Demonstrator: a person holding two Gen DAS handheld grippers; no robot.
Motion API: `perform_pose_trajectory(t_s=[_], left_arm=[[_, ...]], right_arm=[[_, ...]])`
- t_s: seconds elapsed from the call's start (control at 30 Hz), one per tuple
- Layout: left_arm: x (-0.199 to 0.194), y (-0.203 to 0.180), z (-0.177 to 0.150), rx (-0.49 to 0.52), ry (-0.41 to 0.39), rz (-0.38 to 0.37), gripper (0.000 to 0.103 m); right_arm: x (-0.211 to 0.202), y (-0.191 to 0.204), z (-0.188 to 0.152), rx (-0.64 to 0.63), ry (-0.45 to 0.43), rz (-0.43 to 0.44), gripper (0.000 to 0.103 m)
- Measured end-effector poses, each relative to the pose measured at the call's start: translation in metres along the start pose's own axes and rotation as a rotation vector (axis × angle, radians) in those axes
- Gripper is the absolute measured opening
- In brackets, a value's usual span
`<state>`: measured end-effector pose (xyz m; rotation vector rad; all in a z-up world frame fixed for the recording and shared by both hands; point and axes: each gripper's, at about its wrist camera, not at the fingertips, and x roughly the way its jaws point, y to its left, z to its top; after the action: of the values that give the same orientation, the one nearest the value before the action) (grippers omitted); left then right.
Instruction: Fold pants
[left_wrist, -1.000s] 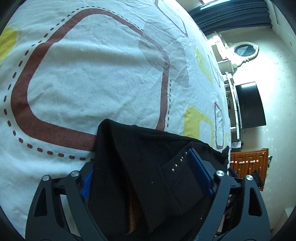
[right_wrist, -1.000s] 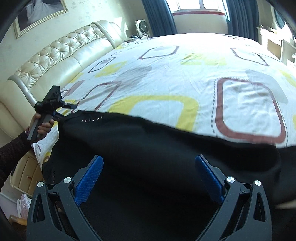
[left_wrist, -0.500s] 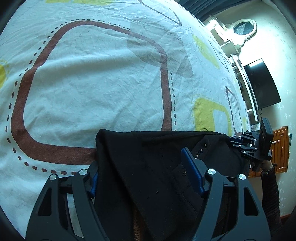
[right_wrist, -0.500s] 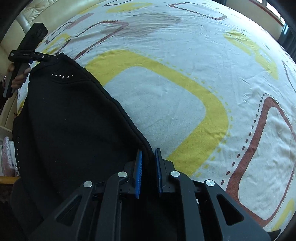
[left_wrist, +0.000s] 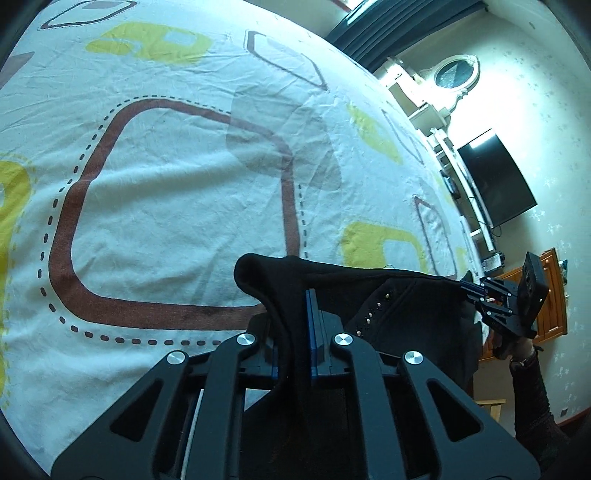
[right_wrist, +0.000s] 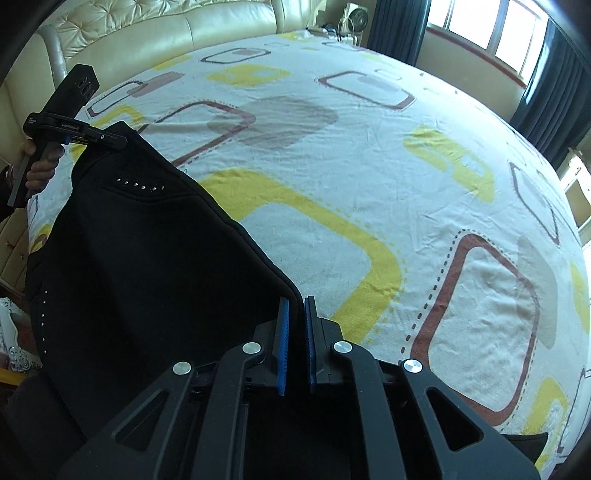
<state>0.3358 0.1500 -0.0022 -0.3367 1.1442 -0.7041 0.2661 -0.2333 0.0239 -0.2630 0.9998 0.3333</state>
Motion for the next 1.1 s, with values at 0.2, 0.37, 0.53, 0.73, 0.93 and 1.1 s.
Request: perform_pose_trajectory(t_s=[0.2,0.37,0.53,0.73,0.93,1.1], left_arm=[[-0.052,-0.017,-0.032,0.010,-0.104,-0.120,0.010],[-0.081,-0.023,-0.087,0.019,-0.118,-0.142,0.010],[-0.087,-0.014,-0.151,0.011,-0.086,-0.126,0.013],[-0.076,0.007,-0.202,-0.096,-0.036,-0.024,0.030],[-0.086,0.032,-0.242,-0.331,-0.070,0.072,0.051],[-0.109,0.015,-0.259,-0.477,-0.167,0.062,0.053]], right_arm=[[-0.067,0.039,-0.034,-0.034,-0.126,-0.077,0.008],[-0.087,0.085,-0.086,-0.064,-0.154,-0.107,0.008],[-0.075,0.117,-0.138,-0.044,-0.117,-0.105,0.008],[-0.050,0.133,-0.170,0.000,-0.032,-0.066,0.015],[-0.061,0.128,-0.181,0.144,-0.024,0.063,0.067],[-0.067,0.082,-0.198,0.546,-0.069,0.309,0.067]])
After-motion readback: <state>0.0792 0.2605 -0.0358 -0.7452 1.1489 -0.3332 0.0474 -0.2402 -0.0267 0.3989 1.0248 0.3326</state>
